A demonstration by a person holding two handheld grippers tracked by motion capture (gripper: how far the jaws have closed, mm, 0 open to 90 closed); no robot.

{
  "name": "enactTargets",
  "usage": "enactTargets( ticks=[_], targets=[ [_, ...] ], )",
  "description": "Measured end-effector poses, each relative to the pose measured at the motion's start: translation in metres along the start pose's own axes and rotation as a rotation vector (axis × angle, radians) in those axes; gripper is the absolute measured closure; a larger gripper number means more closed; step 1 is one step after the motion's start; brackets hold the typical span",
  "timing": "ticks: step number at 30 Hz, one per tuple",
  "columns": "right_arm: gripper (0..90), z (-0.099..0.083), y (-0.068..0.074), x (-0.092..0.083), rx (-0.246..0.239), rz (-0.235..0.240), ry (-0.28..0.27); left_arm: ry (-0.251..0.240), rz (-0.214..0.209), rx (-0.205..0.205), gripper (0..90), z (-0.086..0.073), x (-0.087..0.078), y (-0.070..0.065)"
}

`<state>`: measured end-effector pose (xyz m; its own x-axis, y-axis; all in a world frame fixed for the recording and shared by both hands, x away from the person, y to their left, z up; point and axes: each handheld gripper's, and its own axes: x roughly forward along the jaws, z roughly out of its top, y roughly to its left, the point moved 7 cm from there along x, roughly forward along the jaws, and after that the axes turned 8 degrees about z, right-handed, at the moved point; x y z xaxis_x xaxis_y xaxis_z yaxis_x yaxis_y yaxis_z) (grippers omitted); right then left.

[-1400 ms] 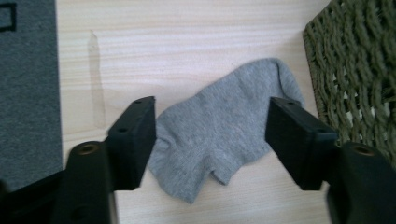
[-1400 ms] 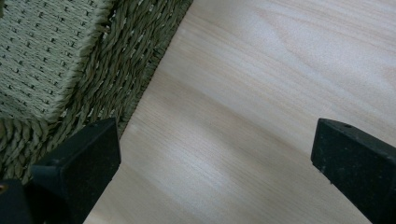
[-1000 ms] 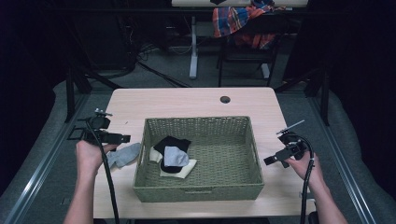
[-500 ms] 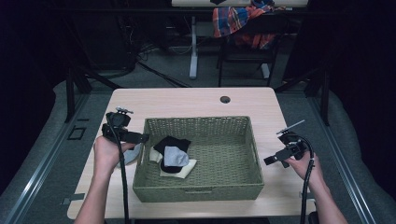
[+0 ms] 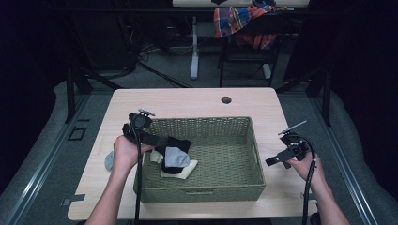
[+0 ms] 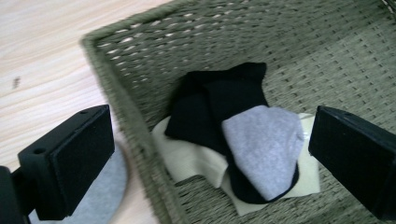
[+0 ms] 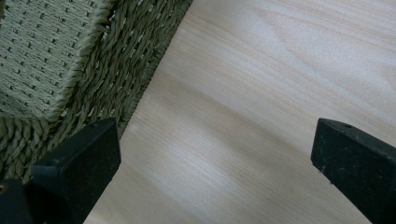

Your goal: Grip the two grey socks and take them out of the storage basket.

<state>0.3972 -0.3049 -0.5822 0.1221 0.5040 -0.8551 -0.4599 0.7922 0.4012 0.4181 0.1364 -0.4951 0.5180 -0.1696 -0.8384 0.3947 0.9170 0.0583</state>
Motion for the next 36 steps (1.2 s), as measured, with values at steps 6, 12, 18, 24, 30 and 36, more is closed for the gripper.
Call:
enactTargets(
  ticks=[6,12,18,24,30,36],
  targets=[
    [1.3,-0.001,-0.001,-0.002,-0.014,0.005,0.021,0.032,-0.029,0.025,7.0,0.004,0.016,-0.016],
    [1.3,-0.001,-0.002,-0.001,-0.001,0.004,0.007,0.067,-0.050,0.028,18.4,0.005,0.032,-0.023],
    [1.3,-0.003,-0.005,-0.001,0.010,0.009,-0.001,0.108,-0.060,0.020,27.4,0.003,0.048,-0.025],
    [1.3,-0.004,-0.004,-0.001,0.002,0.016,0.003,0.150,-0.055,0.010,38.7,-0.003,0.057,-0.024],
    [1.3,-0.001,0.000,0.000,-0.015,0.018,0.015,0.189,-0.050,0.018,47.9,-0.010,0.066,-0.025],
    [1.3,-0.002,0.000,-0.002,-0.017,0.012,0.021,0.211,-0.052,0.042,58.5,-0.011,0.072,-0.031]
  ],
)
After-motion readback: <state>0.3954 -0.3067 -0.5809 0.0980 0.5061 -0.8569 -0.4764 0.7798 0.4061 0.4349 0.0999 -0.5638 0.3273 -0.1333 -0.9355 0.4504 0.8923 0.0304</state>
